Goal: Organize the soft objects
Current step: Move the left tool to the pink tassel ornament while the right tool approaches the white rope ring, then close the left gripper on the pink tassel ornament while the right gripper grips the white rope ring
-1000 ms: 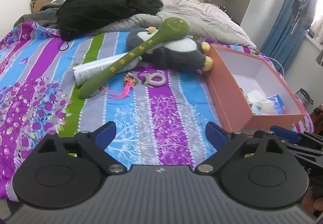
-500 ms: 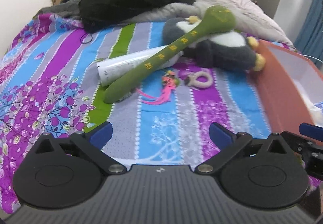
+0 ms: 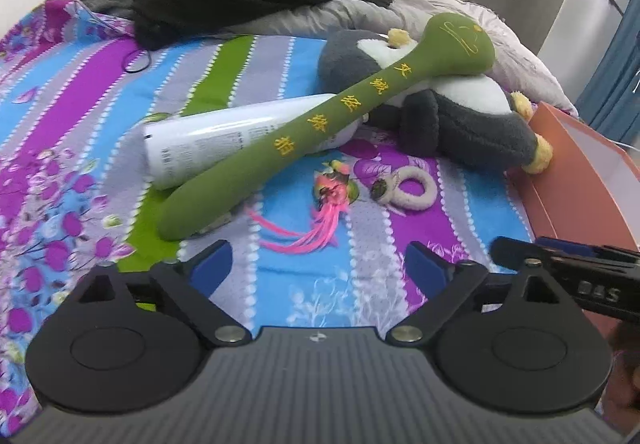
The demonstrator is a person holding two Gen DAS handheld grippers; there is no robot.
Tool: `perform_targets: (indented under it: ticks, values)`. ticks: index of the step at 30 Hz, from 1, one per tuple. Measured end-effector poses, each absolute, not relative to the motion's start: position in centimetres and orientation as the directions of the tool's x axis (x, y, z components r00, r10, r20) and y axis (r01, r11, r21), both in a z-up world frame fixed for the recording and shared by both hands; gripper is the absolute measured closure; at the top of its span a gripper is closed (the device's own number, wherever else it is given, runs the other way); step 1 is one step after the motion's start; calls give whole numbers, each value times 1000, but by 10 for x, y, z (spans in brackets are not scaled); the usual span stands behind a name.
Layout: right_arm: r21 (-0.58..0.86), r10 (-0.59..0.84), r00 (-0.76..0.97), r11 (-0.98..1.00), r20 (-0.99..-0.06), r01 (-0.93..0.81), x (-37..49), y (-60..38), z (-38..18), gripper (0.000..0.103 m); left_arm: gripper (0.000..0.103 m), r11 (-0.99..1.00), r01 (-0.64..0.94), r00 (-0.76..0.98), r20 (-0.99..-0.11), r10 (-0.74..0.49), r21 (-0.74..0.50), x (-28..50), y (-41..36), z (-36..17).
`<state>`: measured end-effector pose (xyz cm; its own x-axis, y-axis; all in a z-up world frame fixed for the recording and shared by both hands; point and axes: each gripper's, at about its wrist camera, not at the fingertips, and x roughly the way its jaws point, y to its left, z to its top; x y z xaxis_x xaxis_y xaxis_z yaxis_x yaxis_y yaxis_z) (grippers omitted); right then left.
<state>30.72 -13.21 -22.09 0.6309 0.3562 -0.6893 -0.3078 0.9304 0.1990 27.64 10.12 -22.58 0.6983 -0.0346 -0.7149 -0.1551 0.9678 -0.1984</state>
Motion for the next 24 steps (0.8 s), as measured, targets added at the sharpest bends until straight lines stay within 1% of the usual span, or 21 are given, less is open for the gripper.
perform_targets:
  ticks: [2,8,11,12,15,17,19,21,22,23,24]
  values:
    - [212,364,622,928,-693,-306,318,-128,-227,38,14,968,-143,698,-714,-50,-208,286,101,-230]
    - [236,359,623,932,-695,-275,353,-118,-244,38,32,972,-101,696,-713,-82,-210,317,95,-243]
    - [219,337,634,941,-696,-260,368,-112,-251,41,36,979,-92,695,-716,-66,-181,330,91,-250]
    - [222,336,635,941,-695,-255,373,-111,-253,43,38,981,-91,695,-716,-61,-172,334,89,-253]
    - [232,335,632,942,-699,-243,388,-108,-261,47,41,984,-89,692,-720,-51,-155,345,88,-262]
    - [232,332,631,943,-701,-238,395,-106,-266,52,45,985,-89,691,-722,-47,-150,351,88,-266]
    - [236,330,620,944,-712,-232,402,-103,-272,60,46,983,-93,692,-720,-49,-156,356,89,-270]
    - [238,332,611,943,-718,-233,407,-101,-278,63,48,982,-100,691,-721,-46,-158,361,90,-272]
    - [232,330,615,943,-716,-237,408,-100,-279,66,50,982,-106,692,-720,-41,-158,363,90,-274]
    - [225,330,619,943,-713,-243,408,-99,-279,68,54,981,-111,693,-720,-38,-159,364,90,-275]
    - [223,332,619,942,-712,-250,408,-98,-279,75,57,981,-114,691,-721,-37,-160,366,90,-277]
